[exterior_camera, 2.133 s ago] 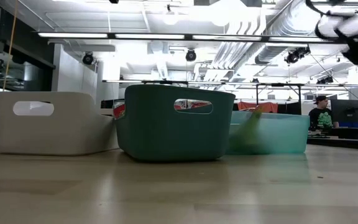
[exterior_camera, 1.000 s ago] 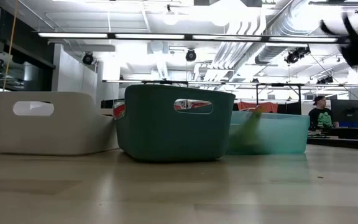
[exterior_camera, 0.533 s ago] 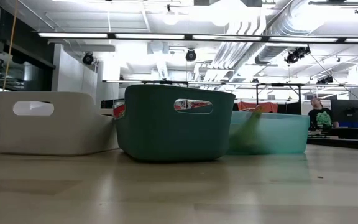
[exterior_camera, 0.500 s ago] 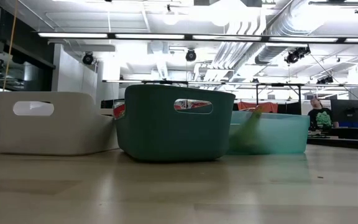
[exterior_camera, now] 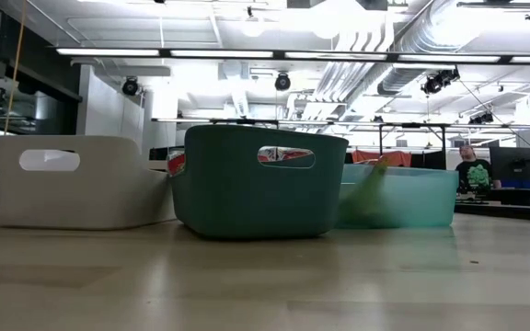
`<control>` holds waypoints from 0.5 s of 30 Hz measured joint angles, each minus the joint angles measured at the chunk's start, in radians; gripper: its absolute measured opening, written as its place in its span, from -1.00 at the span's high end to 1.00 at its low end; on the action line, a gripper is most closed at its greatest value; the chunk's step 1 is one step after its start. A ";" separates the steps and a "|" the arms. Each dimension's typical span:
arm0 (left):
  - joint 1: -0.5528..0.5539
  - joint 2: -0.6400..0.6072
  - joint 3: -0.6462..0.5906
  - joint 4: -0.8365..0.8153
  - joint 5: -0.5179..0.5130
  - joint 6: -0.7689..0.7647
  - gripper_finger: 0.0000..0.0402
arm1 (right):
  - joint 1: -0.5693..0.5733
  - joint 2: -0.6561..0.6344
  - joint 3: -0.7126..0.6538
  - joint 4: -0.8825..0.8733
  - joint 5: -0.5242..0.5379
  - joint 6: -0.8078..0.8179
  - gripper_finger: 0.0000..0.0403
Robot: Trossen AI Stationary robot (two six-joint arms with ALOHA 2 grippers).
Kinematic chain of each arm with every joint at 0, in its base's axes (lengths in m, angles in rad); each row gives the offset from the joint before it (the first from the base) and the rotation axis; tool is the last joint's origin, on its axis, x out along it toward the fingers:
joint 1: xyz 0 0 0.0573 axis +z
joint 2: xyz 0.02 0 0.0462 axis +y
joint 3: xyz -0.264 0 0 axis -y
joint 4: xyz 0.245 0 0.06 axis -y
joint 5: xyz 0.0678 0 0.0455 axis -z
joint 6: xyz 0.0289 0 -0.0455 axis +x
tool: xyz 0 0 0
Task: Sort candy
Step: Put the red candy into the green bin
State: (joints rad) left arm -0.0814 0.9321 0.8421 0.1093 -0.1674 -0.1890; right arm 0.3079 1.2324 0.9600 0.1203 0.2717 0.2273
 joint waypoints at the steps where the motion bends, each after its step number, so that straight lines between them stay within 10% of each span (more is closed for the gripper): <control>1: 0.000 0.000 0.000 0.000 0.000 0.000 0.05 | -0.006 0.026 0.000 -0.001 -0.006 0.002 0.98; 15: 0.001 0.001 -0.001 -0.001 0.000 -0.001 0.05 | -0.068 0.301 0.000 0.059 -0.106 0.202 0.56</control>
State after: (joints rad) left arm -0.0809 0.9329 0.8413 0.1085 -0.1677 -0.1898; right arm 0.2400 1.5337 0.9600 0.1792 0.1658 0.4294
